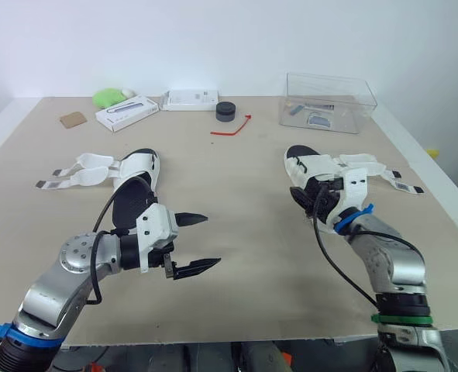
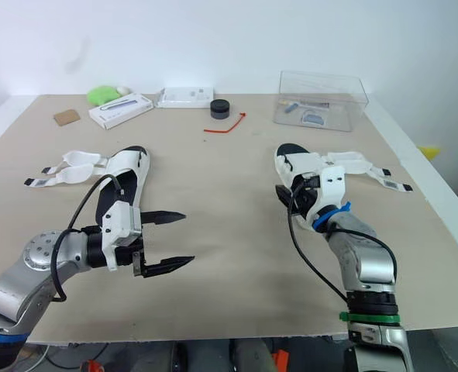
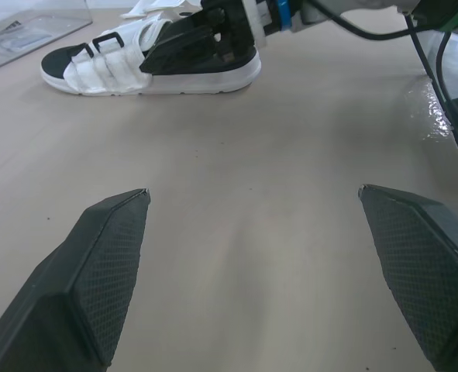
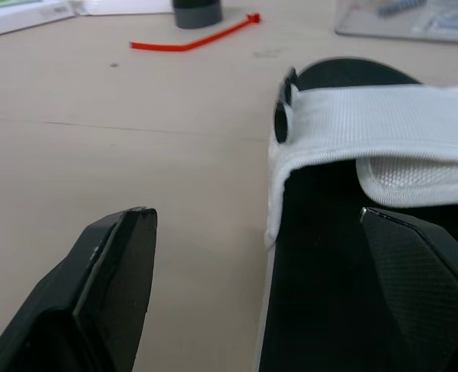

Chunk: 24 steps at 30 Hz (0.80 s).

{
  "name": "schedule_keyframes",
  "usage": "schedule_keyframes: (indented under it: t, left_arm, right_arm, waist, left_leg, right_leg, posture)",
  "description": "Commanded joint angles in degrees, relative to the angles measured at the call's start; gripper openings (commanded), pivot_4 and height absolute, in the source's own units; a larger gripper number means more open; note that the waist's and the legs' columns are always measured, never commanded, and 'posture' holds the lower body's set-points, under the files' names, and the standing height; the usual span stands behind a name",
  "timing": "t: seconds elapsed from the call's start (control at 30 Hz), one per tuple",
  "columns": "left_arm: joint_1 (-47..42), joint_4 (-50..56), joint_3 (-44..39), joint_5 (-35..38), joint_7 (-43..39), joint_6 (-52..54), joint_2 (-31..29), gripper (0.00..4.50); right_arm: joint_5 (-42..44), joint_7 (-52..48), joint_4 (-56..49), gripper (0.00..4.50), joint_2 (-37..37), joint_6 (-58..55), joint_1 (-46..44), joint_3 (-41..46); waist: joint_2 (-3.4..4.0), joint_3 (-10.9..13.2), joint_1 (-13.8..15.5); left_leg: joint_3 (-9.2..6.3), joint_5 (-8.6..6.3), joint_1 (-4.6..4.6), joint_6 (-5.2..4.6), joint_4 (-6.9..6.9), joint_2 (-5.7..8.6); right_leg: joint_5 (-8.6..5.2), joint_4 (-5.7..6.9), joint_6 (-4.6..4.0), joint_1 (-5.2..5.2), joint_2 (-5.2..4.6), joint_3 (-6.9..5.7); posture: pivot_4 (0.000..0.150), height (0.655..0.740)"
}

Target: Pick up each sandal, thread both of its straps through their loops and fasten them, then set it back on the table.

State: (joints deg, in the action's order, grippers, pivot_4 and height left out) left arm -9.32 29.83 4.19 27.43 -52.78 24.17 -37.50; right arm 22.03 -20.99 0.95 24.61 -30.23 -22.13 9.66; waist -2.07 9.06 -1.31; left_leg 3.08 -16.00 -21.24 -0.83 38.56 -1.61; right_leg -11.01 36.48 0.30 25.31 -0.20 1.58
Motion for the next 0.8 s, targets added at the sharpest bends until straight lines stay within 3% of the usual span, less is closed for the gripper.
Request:
schedule_keyframes:
  t: [0.03,0.17,0.3,0.5,0.8]
  left_arm:
    - [-0.3,1.6,-1.5,2.3,1.1,1.0,0.7,4.45]
    - [1.0,2.5,-1.3,1.9,2.5,0.9,0.8,4.45]
    - [2.0,3.2,-1.1,1.6,3.3,0.6,0.6,4.5]
    - [2.5,3.0,-1.7,1.1,4.2,0.0,0.1,4.5]
    - [3.1,3.2,-2.1,1.4,5.0,0.1,-0.1,4.5]
  right_arm:
    - [-3.1,0.8,3.3,4.5,-0.3,4.0,-3.5,-0.7]
    - [-4.8,0.8,8.2,4.5,-1.0,6.5,-6.5,-0.5]
    - [-5.7,0.1,12.3,2.93,-1.3,8.6,-8.8,-0.2]
    - [-7.0,-2.3,17.2,0.05,-1.4,11.6,-11.8,-0.7]
    - [-6.4,-7.7,15.8,0.05,-1.2,11.3,-12.2,-2.1]
  waist:
    - [0.01,0.0,0.0]
    - [0.02,0.0,-0.1]
    - [0.02,0.0,-0.1]
    - [0.02,0.0,-0.1]
    - [0.02,0.0,-0.1]
  left_leg:
    - [0.0,0.0,-0.01,0.0,0.0,0.01]
    - [0.03,0.0,0.01,0.0,0.01,0.03]
    - [0.02,0.0,0.02,0.0,0.01,0.01]
    - [0.05,0.0,0.02,0.0,0.01,0.03]
    - [0.05,0.0,0.02,0.0,0.01,0.01]
  right_leg:
    - [0.0,0.0,0.0,0.01,-0.02,0.0]
    - [0.03,-0.01,0.05,0.0,-0.04,0.04]
    - [0.03,0.0,0.03,0.0,-0.01,0.02]
    - [0.05,0.0,0.03,0.0,-0.04,0.05]
    - [0.05,0.0,0.03,0.0,-0.02,0.06]
  posture:
    - [0.15,0.74]
    - [0.15,0.74]
    - [0.15,0.74]
    - [0.15,0.74]
    - [0.15,0.74]
